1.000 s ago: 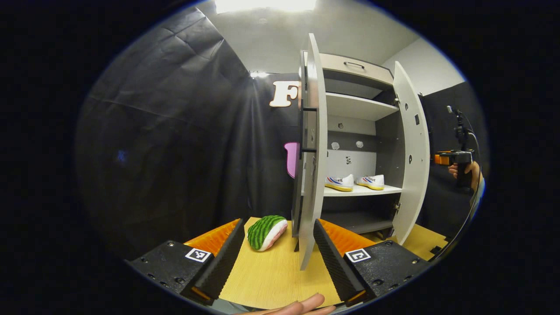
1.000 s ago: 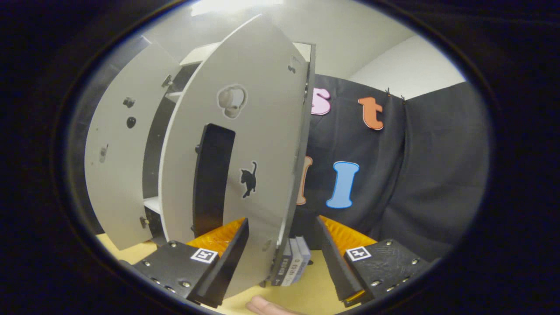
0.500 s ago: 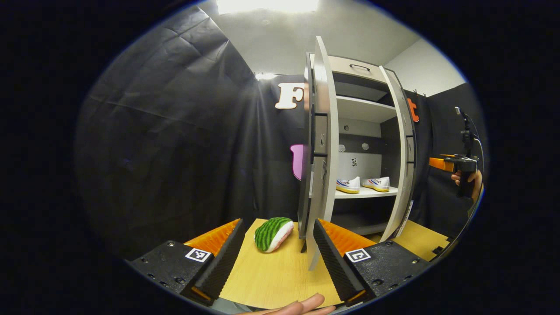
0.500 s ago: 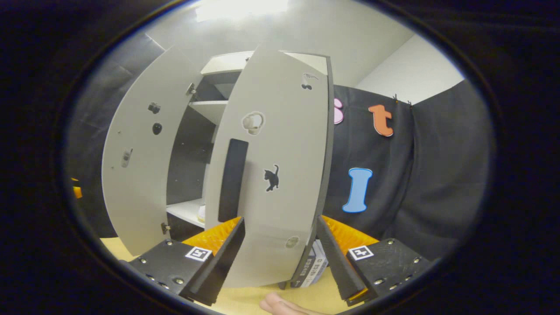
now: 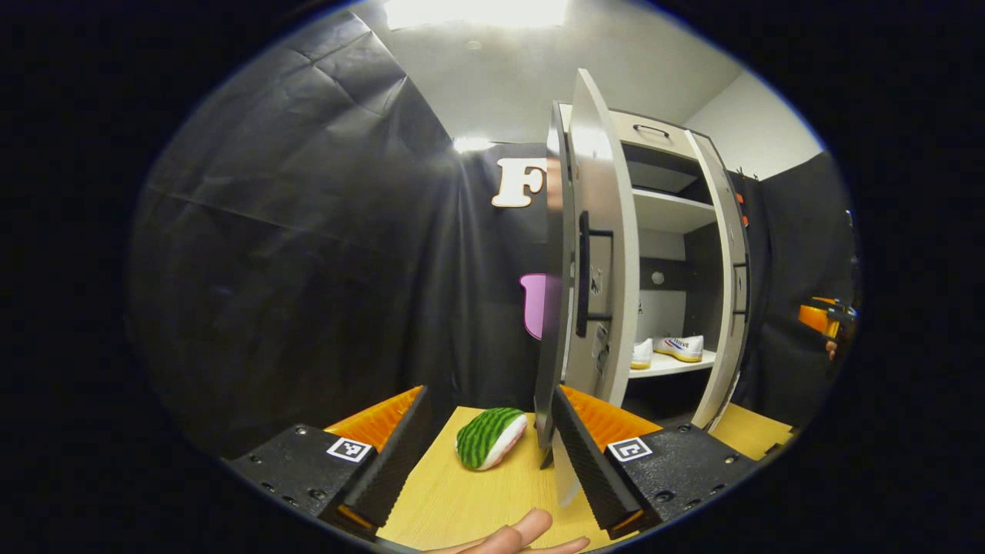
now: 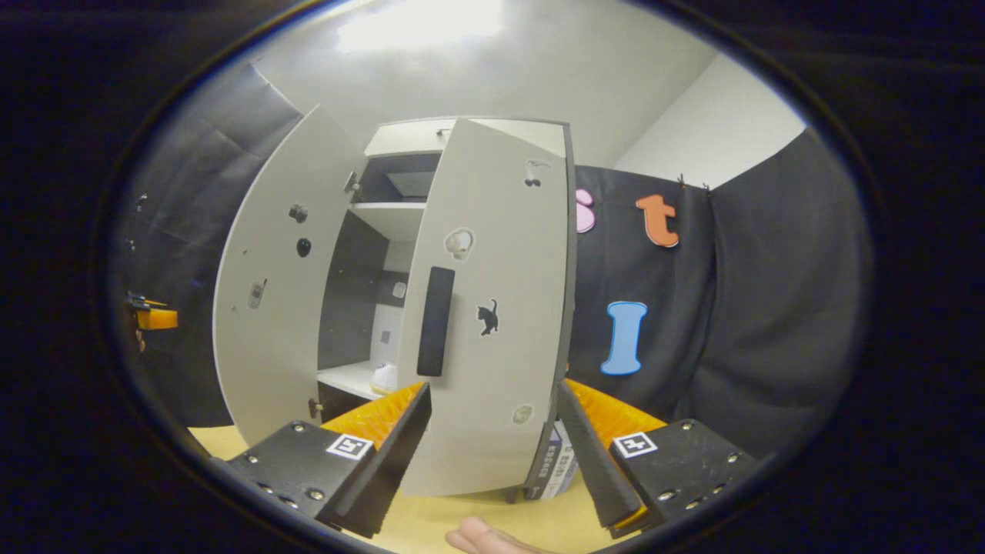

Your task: Grab one shoe with the right hand and put it into the shoe cabinet, grab the other shoe with the left hand and put it into the shoe cabinet; then close the right door with the right hand and the left door with the left hand.

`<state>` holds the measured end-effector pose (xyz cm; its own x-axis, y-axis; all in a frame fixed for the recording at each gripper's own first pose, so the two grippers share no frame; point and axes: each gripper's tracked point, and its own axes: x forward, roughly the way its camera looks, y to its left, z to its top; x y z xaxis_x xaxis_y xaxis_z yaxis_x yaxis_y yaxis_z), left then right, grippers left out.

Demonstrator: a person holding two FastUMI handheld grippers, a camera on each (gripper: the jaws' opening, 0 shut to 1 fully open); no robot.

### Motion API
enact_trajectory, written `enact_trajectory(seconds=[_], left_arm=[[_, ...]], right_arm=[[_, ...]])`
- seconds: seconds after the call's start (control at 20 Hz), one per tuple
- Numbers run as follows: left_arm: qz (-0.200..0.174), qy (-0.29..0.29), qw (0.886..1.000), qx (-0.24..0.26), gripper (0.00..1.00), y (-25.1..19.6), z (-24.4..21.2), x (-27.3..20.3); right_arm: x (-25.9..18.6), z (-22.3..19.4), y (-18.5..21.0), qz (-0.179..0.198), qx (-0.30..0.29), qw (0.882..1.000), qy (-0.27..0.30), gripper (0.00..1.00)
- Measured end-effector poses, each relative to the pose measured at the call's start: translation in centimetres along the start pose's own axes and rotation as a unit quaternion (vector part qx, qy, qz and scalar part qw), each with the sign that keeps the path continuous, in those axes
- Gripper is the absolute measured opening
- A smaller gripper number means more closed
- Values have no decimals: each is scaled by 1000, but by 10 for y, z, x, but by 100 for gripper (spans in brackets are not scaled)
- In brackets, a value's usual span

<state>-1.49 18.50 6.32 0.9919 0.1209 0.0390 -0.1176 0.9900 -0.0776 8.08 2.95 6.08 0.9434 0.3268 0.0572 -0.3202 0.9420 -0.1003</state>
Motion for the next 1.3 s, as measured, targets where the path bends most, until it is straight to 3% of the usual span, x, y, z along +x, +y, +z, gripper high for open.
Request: enact_trajectory(seconds=[0.4, 0.5, 0.55, 0.7, 0.9, 0.95, 1.15, 1.3], left_arm=[[-9, -4, 1000, -24, 92, 2, 61, 67], [-30, -9, 999, -23, 96, -11, 70, 77], [-41, -10, 999, -20, 93, -19, 74, 83], [-62, 20, 998, -6, 96, -42, 66, 85], [-46, 26, 999, 9, 89, -43, 66, 84], [-43, 27, 999, 11, 94, -45, 67, 85], [-33, 27, 998, 41, 94, -48, 67, 84], [-50, 33, 997, 42, 94, -66, 68, 83]], right_arm=[[-35, 6, 8, 16, -2, 1000, -15, 98], [-42, 9, 12, 24, -7, 999, -21, 98], [-46, 11, 13, 25, -10, 999, -24, 98], [-57, 10, 13, 26, -26, 999, -31, 98], [-72, 0, 18, 45, -20, 998, -28, 98], [-75, -4, 16, 46, -12, 999, -22, 98], [-82, -20, -2, 17, 17, 1000, 9, 98], [-78, -30, -9, 23, 30, 999, 17, 98]])
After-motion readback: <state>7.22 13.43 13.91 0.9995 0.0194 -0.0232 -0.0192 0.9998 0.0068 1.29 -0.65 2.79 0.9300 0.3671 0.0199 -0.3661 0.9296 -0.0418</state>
